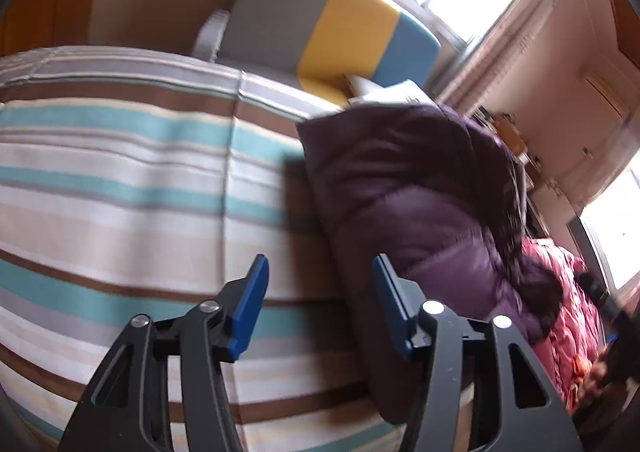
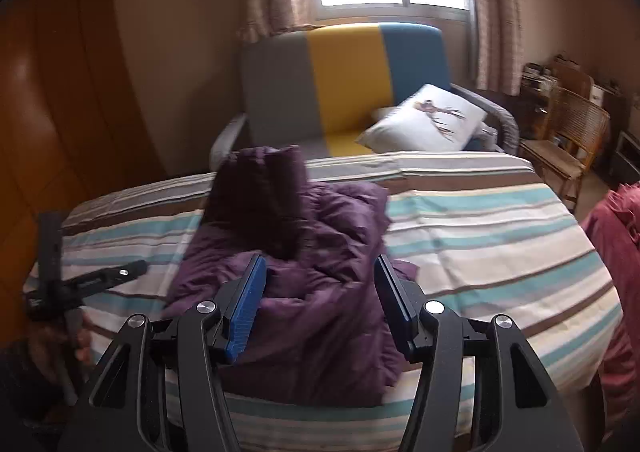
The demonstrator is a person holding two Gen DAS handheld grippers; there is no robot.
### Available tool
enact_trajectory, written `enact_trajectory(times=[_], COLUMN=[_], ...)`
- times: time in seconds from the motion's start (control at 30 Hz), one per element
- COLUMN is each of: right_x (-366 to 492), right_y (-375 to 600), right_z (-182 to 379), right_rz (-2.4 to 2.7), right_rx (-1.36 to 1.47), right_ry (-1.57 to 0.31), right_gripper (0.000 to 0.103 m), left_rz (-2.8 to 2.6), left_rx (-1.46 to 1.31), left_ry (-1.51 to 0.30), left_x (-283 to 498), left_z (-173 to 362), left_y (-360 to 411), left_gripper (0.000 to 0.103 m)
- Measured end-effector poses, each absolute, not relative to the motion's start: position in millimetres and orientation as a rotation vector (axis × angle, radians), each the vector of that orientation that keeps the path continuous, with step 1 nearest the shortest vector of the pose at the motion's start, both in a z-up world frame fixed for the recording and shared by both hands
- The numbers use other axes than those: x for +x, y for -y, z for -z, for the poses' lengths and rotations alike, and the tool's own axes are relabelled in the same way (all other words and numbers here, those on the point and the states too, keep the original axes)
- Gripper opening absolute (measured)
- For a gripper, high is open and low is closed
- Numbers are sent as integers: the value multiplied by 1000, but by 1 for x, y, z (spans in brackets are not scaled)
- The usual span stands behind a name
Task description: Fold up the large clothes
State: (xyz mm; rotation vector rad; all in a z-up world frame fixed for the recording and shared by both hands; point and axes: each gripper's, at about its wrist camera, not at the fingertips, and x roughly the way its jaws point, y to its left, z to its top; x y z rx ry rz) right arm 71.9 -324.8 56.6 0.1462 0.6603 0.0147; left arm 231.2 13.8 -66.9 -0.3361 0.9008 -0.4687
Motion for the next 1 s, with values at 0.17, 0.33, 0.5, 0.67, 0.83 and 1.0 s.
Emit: enact_trajectory(times=[0.17, 0.33, 0.5, 0.67, 0.83, 1.0], right_x=[92, 97, 83, 71, 65, 60], right_y=[292, 293, 306, 321, 332, 338], right_z=[-44, -22, -15, 3, 24, 46], right_rz=[-96, -110, -79, -45, -8, 20], right_rx=[73, 61, 70, 104, 149, 175], right_ry=[-748, -829, -846, -874, -892, -918], right_gripper=[44, 16, 11, 8, 8, 7], left_rz=[564, 614, 638, 648, 654, 659], left_rx=[-343, -334, -299, -215, -142, -91], left_ry=[-912, -912, -898, -876, -863, -850], left_x=[215, 207, 201, 187, 178, 171], left_z=[76, 78, 72, 64, 61, 59], left_y=[10, 28, 42, 64, 82, 95], left_gripper=[43, 39, 37, 36, 36, 36])
